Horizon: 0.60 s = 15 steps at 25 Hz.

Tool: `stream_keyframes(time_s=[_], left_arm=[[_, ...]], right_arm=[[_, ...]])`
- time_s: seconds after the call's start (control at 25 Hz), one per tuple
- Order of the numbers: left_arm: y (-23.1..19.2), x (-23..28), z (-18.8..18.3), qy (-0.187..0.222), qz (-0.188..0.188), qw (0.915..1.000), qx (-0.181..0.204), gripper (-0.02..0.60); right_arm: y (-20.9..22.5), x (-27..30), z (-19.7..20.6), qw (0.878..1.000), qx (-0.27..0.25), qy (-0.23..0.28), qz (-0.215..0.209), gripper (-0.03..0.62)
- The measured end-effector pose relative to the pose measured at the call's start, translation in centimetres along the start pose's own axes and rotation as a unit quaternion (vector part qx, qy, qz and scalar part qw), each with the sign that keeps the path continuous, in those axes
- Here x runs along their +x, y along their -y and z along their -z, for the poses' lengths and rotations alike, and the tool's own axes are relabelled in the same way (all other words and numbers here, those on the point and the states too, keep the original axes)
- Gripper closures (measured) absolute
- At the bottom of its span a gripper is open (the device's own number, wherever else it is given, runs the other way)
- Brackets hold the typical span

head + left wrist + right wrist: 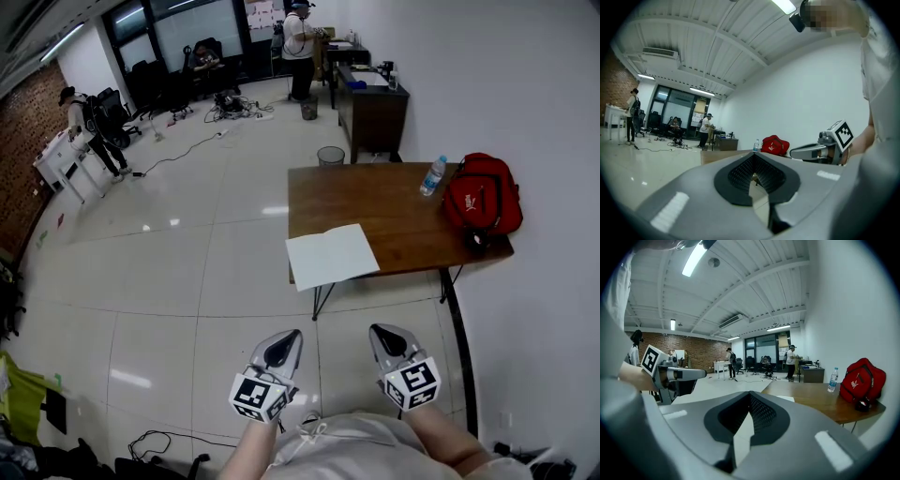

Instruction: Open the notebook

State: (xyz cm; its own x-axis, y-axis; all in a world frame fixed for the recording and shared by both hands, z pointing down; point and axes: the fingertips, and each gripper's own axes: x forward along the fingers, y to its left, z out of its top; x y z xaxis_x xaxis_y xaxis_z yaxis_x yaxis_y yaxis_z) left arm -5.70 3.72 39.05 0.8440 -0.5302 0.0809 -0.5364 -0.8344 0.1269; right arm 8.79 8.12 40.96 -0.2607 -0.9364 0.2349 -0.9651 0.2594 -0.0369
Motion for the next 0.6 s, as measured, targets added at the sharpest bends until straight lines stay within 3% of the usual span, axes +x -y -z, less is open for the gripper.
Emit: stream_keyframes(time_s=[0.32, 0.6], left_arm=[[1.0, 0.4, 0.0, -0.002, -0.005, 0.9999, 0.010, 0.576], [1.3, 0.3, 0.3, 0.000, -0.007, 1.0000, -0.002, 0.577]], right_arm=[[0.3, -0.6, 0.0, 1.000, 0.009, 0.007, -0.002, 0.586], [0.3, -1.0, 0.2, 1.000, 0.008, 0.002, -0.008, 0.586]])
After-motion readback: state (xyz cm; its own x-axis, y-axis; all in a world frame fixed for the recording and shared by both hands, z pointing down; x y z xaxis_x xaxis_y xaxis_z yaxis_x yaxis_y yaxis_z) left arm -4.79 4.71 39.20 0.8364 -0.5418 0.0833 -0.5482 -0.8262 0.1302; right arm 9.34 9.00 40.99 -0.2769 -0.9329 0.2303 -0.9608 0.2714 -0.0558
